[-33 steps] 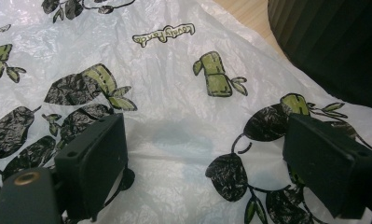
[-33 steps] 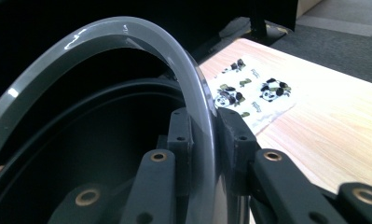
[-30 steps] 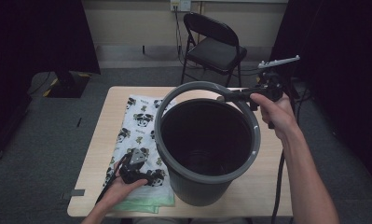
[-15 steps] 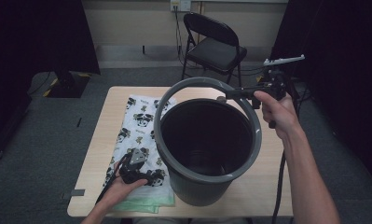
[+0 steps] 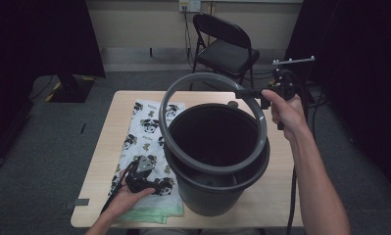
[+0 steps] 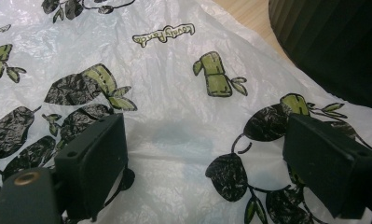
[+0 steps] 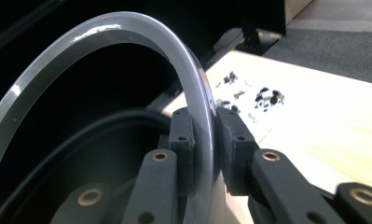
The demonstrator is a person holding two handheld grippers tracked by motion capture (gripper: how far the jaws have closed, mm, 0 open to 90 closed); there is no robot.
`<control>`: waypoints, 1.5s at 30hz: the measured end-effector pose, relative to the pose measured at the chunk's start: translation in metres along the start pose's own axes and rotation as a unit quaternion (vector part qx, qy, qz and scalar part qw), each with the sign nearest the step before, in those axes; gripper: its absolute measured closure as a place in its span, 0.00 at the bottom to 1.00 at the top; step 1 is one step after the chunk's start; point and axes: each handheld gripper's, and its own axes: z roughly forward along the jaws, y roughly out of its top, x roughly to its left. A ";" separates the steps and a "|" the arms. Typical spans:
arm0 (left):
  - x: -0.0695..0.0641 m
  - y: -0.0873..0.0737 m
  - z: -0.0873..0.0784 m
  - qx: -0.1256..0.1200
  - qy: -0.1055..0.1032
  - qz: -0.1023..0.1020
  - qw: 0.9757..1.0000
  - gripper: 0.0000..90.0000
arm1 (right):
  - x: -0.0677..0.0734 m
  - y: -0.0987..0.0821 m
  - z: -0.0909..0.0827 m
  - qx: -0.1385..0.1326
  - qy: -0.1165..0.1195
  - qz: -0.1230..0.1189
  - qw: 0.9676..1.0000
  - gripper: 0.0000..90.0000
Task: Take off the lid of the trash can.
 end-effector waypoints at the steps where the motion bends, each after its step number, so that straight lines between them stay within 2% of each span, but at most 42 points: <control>1: 0.000 0.000 0.000 0.000 0.000 0.000 1.000 0.15 | -0.002 0.001 0.001 -0.006 -0.002 0.006 1.000 0.86; 5: 0.000 0.000 0.000 0.000 0.000 0.000 1.000 0.15 | -0.010 0.005 0.006 -0.029 -0.028 0.032 0.999 0.87; 7: 0.000 0.000 0.000 0.000 0.000 0.000 1.000 0.15 | -0.013 0.007 0.008 -0.036 -0.033 0.045 0.998 0.87; 13: 0.000 0.000 0.000 0.000 0.000 0.001 1.000 0.15 | -0.023 0.012 0.013 -0.053 -0.068 0.083 0.993 0.87; 18: 0.000 0.000 0.000 0.000 -0.001 0.002 1.000 0.15 | -0.032 0.017 0.014 -0.066 -0.097 0.108 0.987 0.88; 19: 0.000 0.000 0.000 0.000 -0.001 0.002 1.000 0.15 | -0.033 0.019 0.015 -0.067 -0.110 0.114 0.985 0.88; 22: 0.001 0.000 0.000 0.000 -0.002 0.002 1.000 0.15 | -0.038 0.022 0.017 -0.075 -0.123 0.125 0.982 0.88; 25: 0.001 0.000 0.000 0.000 -0.003 0.002 1.000 0.15 | -0.043 0.025 0.020 -0.089 -0.136 0.138 0.977 0.88; 28: 0.001 0.000 0.000 0.000 -0.003 0.003 1.000 0.15 | -0.048 0.030 0.019 -0.101 -0.166 0.145 0.970 0.88; 29: 0.001 0.000 0.000 0.000 -0.003 0.003 1.000 0.15 | -0.047 0.032 0.019 -0.101 -0.191 0.142 0.966 0.88; 31: 0.001 0.000 0.000 0.000 -0.004 0.003 1.000 0.15 | -0.050 0.035 0.018 -0.104 -0.216 0.151 0.959 0.88; 33: 0.001 0.000 0.000 0.000 -0.004 0.003 1.000 0.15 | -0.053 0.037 0.018 -0.106 -0.242 0.150 0.953 0.88; 35: 0.001 0.000 0.000 0.000 -0.004 0.003 1.000 0.15 | -0.058 0.037 0.017 -0.115 -0.245 0.164 0.949 0.88; 37: 0.001 0.000 0.000 0.000 -0.004 0.003 1.000 0.15 | -0.061 0.037 0.018 -0.119 -0.263 0.165 0.943 0.88; 38: 0.001 0.000 0.000 0.000 -0.004 0.003 1.000 0.15 | -0.063 0.037 0.018 -0.120 -0.263 0.169 0.942 0.88; 39: 0.001 0.000 0.000 0.000 -0.004 0.003 1.000 0.15 | -0.064 0.037 0.018 -0.116 -0.285 0.167 0.937 0.88; 42: 0.001 0.000 0.000 0.001 -0.005 0.003 1.000 0.15 | -0.067 0.036 0.019 -0.114 -0.318 0.159 0.928 0.89; 43: 0.001 0.000 0.000 0.001 -0.005 0.003 1.000 0.15 | -0.069 0.035 0.018 -0.117 -0.331 0.159 0.923 0.89; 44: 0.001 0.000 0.000 0.001 -0.005 0.003 1.000 0.15 | -0.071 0.034 0.017 -0.125 -0.333 0.163 0.920 0.89; 45: 0.001 0.000 -0.001 0.002 -0.005 0.002 1.000 0.15 | -0.075 0.033 0.016 -0.120 -0.337 0.167 0.919 0.89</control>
